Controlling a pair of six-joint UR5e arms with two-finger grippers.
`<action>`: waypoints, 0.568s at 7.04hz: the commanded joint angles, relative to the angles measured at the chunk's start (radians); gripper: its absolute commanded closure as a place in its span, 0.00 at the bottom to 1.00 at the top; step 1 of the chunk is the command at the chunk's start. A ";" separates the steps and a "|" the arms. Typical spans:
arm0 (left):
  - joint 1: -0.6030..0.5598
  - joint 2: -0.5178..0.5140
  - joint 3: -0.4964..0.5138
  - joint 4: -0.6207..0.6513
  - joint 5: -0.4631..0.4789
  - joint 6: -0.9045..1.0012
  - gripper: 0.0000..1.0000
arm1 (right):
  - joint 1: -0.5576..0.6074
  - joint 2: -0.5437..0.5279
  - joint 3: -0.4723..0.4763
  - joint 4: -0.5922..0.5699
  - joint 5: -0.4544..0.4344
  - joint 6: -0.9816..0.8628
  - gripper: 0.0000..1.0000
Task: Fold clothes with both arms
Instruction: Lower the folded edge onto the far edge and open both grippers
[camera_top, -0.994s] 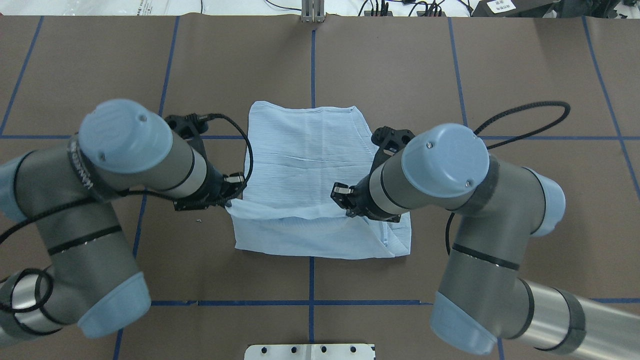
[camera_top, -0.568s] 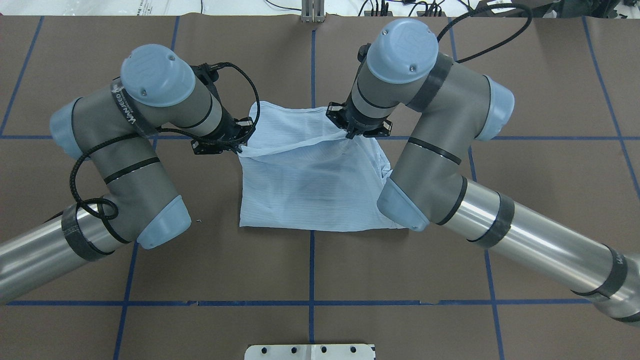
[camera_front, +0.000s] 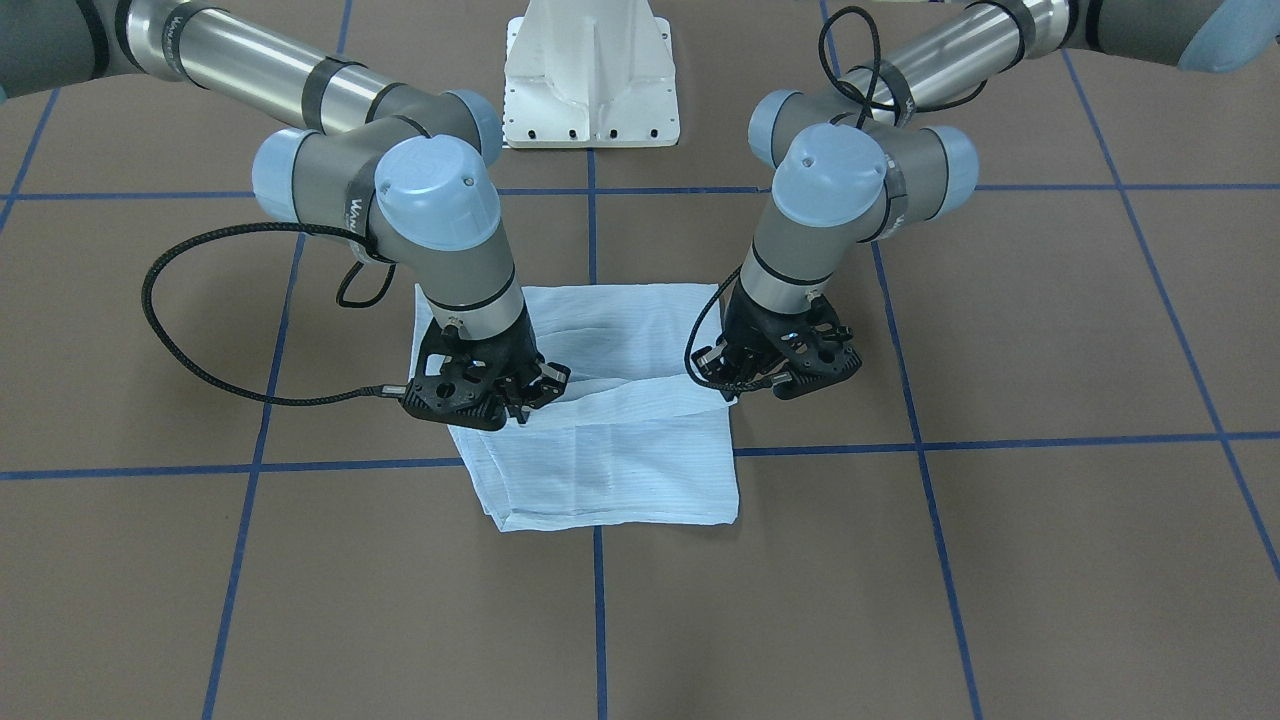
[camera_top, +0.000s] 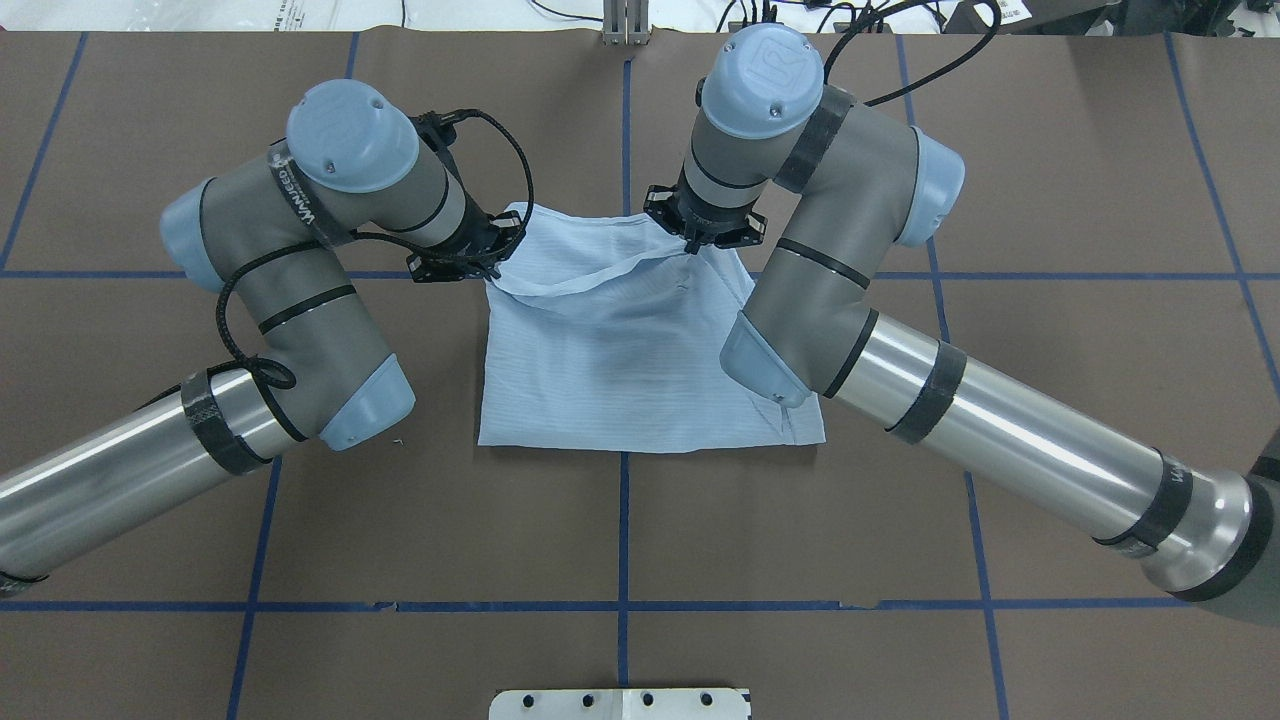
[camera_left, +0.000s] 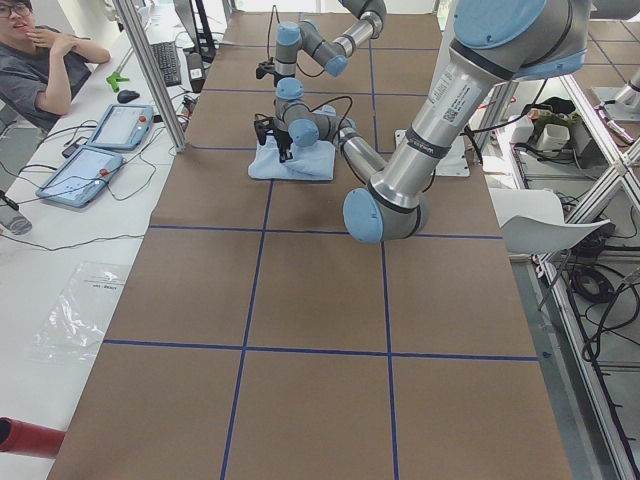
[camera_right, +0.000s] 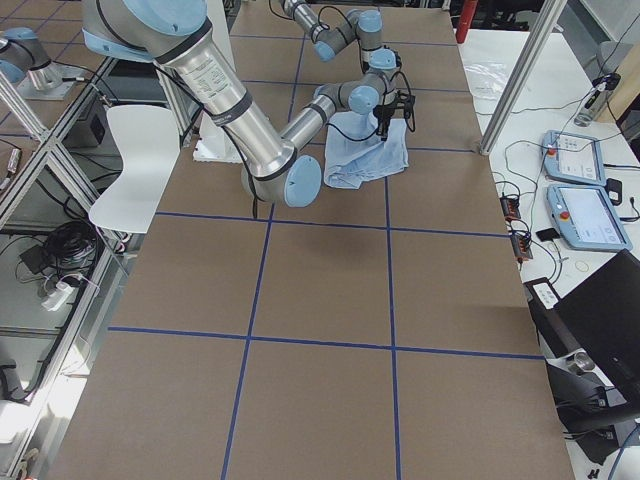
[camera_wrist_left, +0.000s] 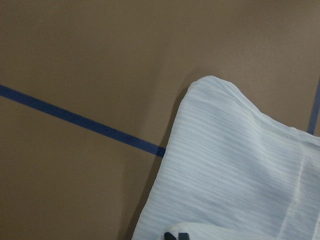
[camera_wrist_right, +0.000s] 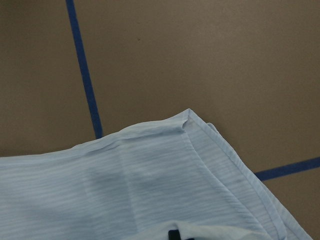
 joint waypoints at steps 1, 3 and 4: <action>-0.017 -0.022 0.078 -0.058 0.002 0.000 1.00 | 0.001 0.024 -0.081 0.053 0.000 -0.004 1.00; -0.019 -0.022 0.087 -0.069 0.002 -0.004 1.00 | 0.001 0.024 -0.090 0.059 0.000 -0.003 1.00; -0.019 -0.022 0.090 -0.069 0.003 -0.003 0.36 | 0.001 0.021 -0.092 0.058 -0.008 -0.014 0.01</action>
